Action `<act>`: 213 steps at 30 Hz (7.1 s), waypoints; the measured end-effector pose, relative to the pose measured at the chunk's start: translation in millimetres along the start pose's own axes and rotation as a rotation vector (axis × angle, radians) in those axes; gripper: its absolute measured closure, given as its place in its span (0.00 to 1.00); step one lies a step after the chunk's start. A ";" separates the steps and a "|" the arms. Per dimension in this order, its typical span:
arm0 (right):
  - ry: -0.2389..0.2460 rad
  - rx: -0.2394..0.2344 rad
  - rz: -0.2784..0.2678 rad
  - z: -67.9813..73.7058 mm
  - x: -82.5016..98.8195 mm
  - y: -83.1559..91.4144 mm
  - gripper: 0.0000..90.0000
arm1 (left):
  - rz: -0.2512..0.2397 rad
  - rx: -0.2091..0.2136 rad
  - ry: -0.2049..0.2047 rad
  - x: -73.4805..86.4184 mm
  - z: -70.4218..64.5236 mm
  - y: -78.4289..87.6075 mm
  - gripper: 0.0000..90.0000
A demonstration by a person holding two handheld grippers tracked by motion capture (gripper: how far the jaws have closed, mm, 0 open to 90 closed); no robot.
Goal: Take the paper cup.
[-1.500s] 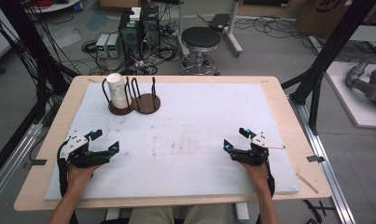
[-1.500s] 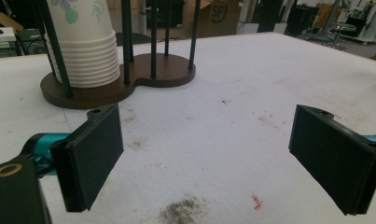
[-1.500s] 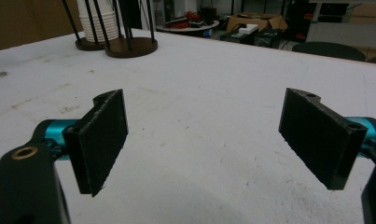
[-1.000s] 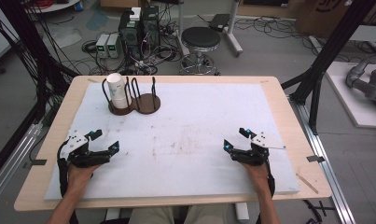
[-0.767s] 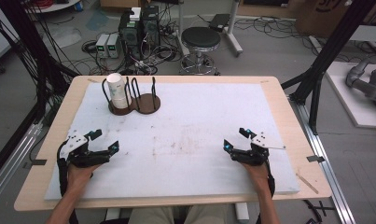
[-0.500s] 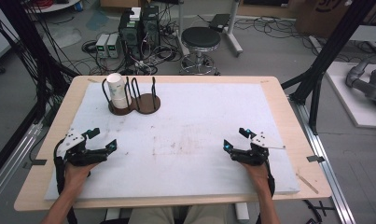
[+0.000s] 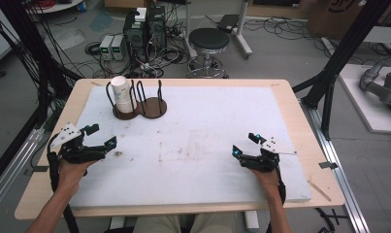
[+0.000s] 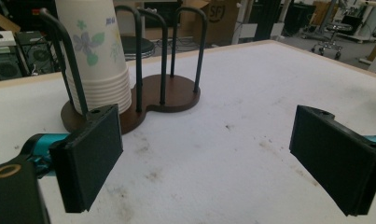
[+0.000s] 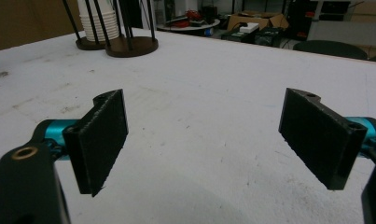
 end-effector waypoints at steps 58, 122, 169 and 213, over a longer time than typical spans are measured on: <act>-0.013 -0.002 0.019 -2.0 0.4 -1.9 0.18 | 0.193 0.126 -0.186 -143.2 74.9 -67.8 0.11; -0.007 0.016 0.014 -1.3 0.4 -1.2 0.18 | 0.720 0.194 -0.358 -101.6 122.7 -156.8 0.16; -0.007 0.010 0.019 -1.2 0.6 -1.7 0.18 | 0.745 0.170 -0.350 -102.3 118.0 -159.3 0.37; -0.005 0.008 0.016 -0.3 0.5 -1.4 0.18 | 0.635 0.086 -0.364 -161.9 107.5 -123.3 0.37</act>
Point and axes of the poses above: each handheld gripper's, and its own axes: y roughly backward along the jaws, x roughly out of its underside, z roughly to its left, the point moved 8 cm from there along -y, roughly forward along the jaws, and after that the axes turned 2 degrees about z, right-handed, at the moved point
